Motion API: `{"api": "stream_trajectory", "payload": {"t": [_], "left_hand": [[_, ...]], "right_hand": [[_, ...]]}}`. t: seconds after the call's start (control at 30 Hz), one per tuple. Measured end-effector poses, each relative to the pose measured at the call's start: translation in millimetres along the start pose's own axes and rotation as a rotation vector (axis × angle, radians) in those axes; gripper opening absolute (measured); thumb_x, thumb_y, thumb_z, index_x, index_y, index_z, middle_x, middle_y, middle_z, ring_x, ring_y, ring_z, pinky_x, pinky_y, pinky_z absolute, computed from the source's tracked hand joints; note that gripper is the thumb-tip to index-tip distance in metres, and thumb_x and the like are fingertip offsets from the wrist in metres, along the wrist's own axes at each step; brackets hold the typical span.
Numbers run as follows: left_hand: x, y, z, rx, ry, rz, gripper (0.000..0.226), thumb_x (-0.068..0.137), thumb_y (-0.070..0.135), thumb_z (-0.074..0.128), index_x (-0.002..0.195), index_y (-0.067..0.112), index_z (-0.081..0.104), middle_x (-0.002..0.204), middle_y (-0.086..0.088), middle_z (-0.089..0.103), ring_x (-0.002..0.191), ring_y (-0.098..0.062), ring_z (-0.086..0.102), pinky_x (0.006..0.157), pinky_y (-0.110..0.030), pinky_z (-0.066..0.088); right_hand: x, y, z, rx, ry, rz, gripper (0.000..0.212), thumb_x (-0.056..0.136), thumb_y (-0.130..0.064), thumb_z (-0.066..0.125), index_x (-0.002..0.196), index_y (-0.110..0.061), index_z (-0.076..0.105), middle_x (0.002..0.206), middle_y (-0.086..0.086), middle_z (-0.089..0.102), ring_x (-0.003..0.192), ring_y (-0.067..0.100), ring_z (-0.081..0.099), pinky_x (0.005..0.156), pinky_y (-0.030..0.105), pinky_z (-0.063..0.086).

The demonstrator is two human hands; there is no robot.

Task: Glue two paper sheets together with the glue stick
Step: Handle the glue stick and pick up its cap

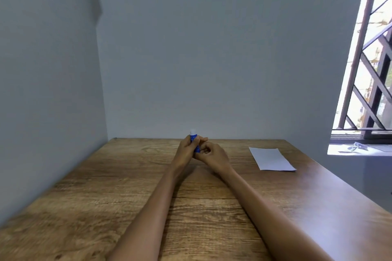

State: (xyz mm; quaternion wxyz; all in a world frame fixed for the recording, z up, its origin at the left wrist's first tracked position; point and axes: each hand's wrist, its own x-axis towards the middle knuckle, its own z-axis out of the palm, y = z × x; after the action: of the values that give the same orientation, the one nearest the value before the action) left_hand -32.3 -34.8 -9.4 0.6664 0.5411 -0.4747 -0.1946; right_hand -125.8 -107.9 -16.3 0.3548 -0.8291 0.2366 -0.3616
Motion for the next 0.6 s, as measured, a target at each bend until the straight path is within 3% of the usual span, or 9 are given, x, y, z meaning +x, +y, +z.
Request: {"api": "stream_trajectory", "payload": {"t": [0.07, 0.13, 0.23, 0.33, 0.4, 0.47, 0.53, 0.6], "left_hand": [[-0.7, 1.6, 3.2, -0.02, 0.001, 0.003, 0.033, 0.099, 0.023, 0.042, 0.112, -0.002, 0.061, 0.106, -0.001, 0.068, 0.091, -0.001, 0.067, 0.072, -0.011, 0.051], [0.8, 5.2, 0.3, -0.04, 0.041, 0.019, 0.034, 0.099, 0.024, 0.042, 0.114, -0.002, 0.059, 0.109, -0.003, 0.067, 0.095, -0.004, 0.065, 0.077, -0.014, 0.053], [2.0, 4.9, -5.3, -0.047, 0.054, 0.011, 0.035, 0.099, 0.027, 0.042, 0.114, 0.001, 0.06, 0.112, 0.0, 0.068, 0.099, -0.004, 0.064, 0.08, -0.018, 0.054], [1.3, 2.5, -6.4, -0.05, 0.04, -0.012, 0.029, 0.098, 0.03, 0.042, 0.106, 0.011, 0.062, 0.112, 0.002, 0.068, 0.098, -0.003, 0.064, 0.071, -0.016, 0.053], [2.7, 2.1, -8.2, -0.043, 0.037, -0.009, 0.026, 0.098, 0.029, 0.041, 0.1, 0.014, 0.062, 0.112, -0.002, 0.067, 0.104, -0.011, 0.063, 0.08, -0.022, 0.052], [2.7, 1.3, -9.7, -0.019, 0.023, -0.009, 0.026, 0.099, 0.028, 0.04, 0.096, 0.015, 0.063, 0.109, -0.002, 0.068, 0.106, -0.017, 0.062, 0.088, -0.028, 0.051], [1.1, 0.0, -9.2, -0.011, 0.005, -0.015, 0.029, 0.099, 0.029, 0.041, 0.096, 0.013, 0.065, 0.107, 0.002, 0.069, 0.101, -0.012, 0.065, 0.081, -0.022, 0.053], [-0.9, -0.7, -6.6, -0.018, 0.005, -0.019, 0.031, 0.099, 0.028, 0.042, 0.103, 0.007, 0.065, 0.106, 0.0, 0.069, 0.097, -0.006, 0.065, 0.076, -0.015, 0.052]], "right_hand": [[-1.8, -1.8, 6.6, -0.077, 0.146, -0.026, 0.035, 0.058, -0.061, 0.063, 0.064, -0.028, 0.052, 0.069, -0.011, 0.063, 0.066, 0.006, 0.059, 0.064, 0.035, 0.049], [-2.3, -4.5, 11.9, 0.012, 0.16, -0.041, 0.036, 0.062, -0.061, 0.06, 0.072, -0.028, 0.051, 0.075, -0.011, 0.062, 0.071, 0.009, 0.059, 0.066, 0.034, 0.048], [-1.4, -6.1, 11.7, 0.234, -0.093, -0.024, 0.03, 0.091, -0.042, 0.056, 0.11, -0.019, 0.054, 0.1, -0.009, 0.063, 0.094, 0.012, 0.061, 0.079, 0.026, 0.049], [-4.5, -7.0, 4.8, 0.256, -0.343, -0.027, 0.035, 0.101, -0.029, 0.04, 0.133, -0.017, 0.049, 0.116, -0.009, 0.058, 0.099, -0.005, 0.056, 0.078, 0.008, 0.043], [-4.0, -5.8, -1.6, 0.243, -0.348, -0.013, 0.033, 0.102, -0.027, 0.039, 0.126, -0.012, 0.057, 0.117, 0.0, 0.06, 0.1, -0.001, 0.056, 0.078, 0.007, 0.042], [-2.9, -4.3, -6.4, 0.208, -0.321, -0.031, 0.028, 0.1, -0.026, 0.044, 0.11, -0.01, 0.065, 0.112, 0.008, 0.062, 0.099, 0.01, 0.057, 0.079, 0.015, 0.041], [-1.2, -4.0, -5.5, 0.166, -0.273, -0.06, 0.018, 0.095, -0.027, 0.053, 0.094, -0.017, 0.068, 0.101, -0.003, 0.062, 0.093, 0.008, 0.057, 0.079, 0.024, 0.043], [0.3, -1.8, -0.4, -0.032, -0.124, -0.122, 0.019, 0.085, -0.044, 0.06, 0.085, -0.026, 0.064, 0.101, -0.012, 0.061, 0.096, 0.007, 0.055, 0.081, 0.03, 0.046]]}}
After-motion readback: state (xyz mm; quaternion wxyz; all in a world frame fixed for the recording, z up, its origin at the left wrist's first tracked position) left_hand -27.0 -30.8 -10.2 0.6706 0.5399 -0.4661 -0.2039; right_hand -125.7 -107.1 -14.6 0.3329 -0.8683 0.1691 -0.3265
